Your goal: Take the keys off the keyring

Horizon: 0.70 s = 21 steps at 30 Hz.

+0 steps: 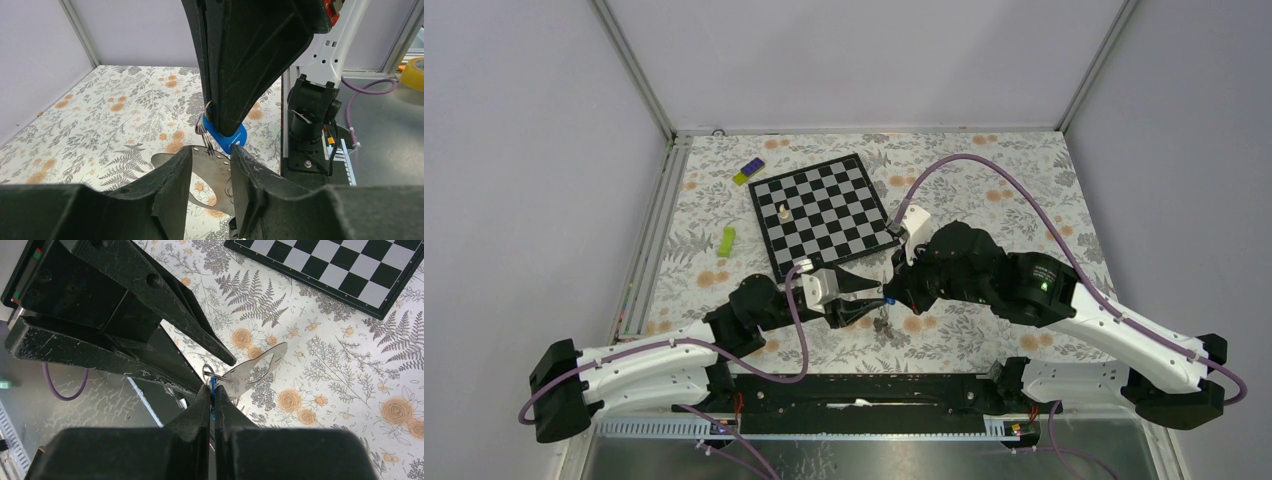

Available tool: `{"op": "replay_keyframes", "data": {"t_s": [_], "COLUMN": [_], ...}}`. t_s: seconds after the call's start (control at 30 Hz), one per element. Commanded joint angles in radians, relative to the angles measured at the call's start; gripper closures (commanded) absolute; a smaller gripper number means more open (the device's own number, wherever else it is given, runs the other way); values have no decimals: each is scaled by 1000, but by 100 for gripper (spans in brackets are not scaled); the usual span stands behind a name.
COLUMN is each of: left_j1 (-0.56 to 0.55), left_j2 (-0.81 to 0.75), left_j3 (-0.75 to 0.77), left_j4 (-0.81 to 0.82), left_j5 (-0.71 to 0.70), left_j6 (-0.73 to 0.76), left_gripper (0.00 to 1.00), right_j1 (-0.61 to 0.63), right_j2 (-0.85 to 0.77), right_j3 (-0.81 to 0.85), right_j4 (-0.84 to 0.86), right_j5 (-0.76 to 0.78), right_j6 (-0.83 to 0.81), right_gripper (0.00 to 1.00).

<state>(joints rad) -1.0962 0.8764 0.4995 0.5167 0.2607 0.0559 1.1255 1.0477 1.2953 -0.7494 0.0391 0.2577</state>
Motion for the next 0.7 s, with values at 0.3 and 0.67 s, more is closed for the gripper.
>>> {"op": "replay_keyframes", "data": {"t_s": [0.3,0.67], "left_j1": [-1,-1], "left_j2": [-27,-32], "left_j3": [40,42], "left_j4": [42,46], "left_j5": [-58,-91], "left_j6": [19,22], "left_gripper": [63,68], "right_j1": [0,0], "right_j2": [-23,-19], "right_j3": [1,-10], "right_j4": [34,28], "right_j5": [-87,-128], "right_j6": [-15,-23], "right_gripper": [100,100]}}
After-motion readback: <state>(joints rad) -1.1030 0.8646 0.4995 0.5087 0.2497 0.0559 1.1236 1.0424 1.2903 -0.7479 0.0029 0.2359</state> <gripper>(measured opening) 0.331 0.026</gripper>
